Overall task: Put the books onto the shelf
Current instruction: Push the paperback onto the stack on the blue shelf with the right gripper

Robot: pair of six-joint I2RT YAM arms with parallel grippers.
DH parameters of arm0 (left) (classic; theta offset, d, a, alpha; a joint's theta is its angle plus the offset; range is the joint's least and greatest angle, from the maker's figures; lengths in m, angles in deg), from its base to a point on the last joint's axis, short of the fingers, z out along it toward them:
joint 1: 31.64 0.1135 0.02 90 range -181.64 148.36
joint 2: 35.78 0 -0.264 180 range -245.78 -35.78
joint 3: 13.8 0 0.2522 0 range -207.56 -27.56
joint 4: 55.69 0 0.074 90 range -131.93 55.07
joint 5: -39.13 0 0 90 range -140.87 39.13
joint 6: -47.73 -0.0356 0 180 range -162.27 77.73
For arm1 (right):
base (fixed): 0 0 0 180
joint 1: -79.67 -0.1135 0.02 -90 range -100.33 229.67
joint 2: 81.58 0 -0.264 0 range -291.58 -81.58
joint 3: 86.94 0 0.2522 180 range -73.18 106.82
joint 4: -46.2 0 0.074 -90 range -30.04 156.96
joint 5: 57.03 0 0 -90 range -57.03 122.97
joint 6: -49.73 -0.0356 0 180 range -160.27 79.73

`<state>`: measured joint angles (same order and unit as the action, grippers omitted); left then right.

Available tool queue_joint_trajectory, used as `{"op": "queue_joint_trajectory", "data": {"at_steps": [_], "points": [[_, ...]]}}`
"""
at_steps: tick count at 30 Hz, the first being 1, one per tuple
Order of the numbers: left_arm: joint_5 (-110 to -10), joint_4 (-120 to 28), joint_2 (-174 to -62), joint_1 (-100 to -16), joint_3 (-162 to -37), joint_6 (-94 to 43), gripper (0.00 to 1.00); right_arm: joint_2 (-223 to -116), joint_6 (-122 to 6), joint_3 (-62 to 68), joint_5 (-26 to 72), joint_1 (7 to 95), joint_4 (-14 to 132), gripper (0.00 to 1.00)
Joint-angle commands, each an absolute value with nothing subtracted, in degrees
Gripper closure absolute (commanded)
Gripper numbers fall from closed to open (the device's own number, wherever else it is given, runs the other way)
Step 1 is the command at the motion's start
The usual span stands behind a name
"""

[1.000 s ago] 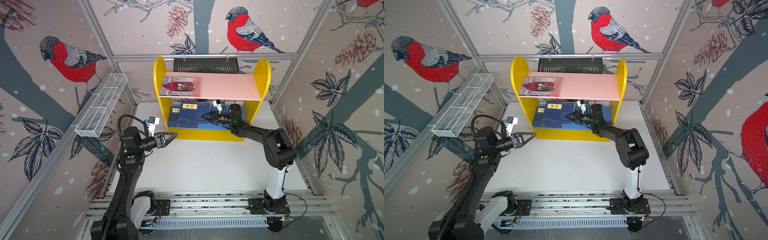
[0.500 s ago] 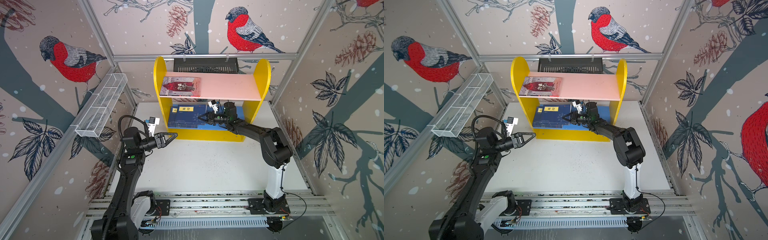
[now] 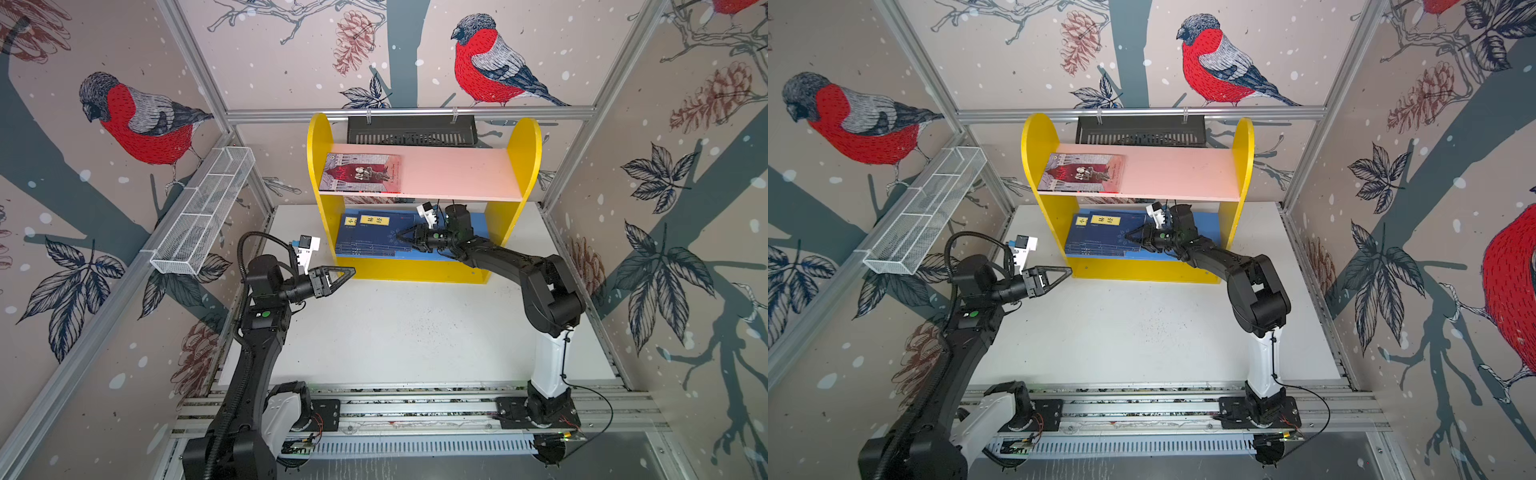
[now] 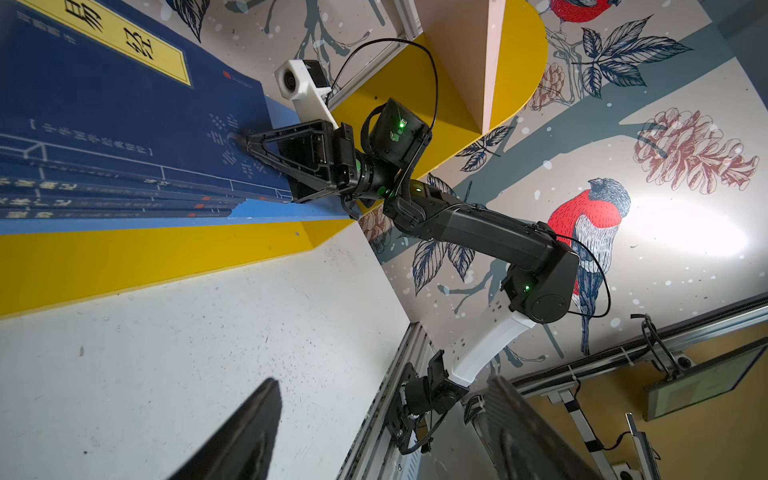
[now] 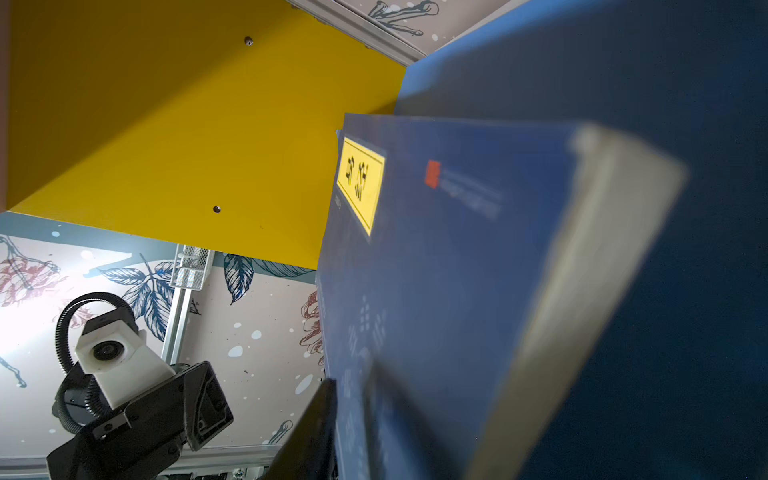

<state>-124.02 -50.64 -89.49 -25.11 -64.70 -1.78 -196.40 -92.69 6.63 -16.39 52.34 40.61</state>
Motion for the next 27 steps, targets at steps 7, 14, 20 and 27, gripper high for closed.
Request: {"op": "queue_joint_trajectory", "data": {"at_steps": [7, 14, 20, 27], "points": [[-125.7, -51.6, -89.3, -24.9, -64.8, -3.0, 0.22, -194.1, -88.4, 7.2, -12.3, 52.3, 45.3, 0.47], [-125.5, -51.2, -89.1, -25.0, -64.7, -3.3, 0.22, -191.4, -88.3, 4.9, -7.4, 52.7, 44.9, 0.44], [-125.4, -50.5, -89.1, -25.0, -64.4, -4.0, 0.22, -190.3, -88.2, 4.6, -5.8, 52.9, 44.9, 0.46], [-125.8, -50.2, -89.1, -25.0, -64.0, -4.6, 0.22, -191.2, -87.0, 6.6, -5.1, 52.9, 47.4, 0.55]]}}
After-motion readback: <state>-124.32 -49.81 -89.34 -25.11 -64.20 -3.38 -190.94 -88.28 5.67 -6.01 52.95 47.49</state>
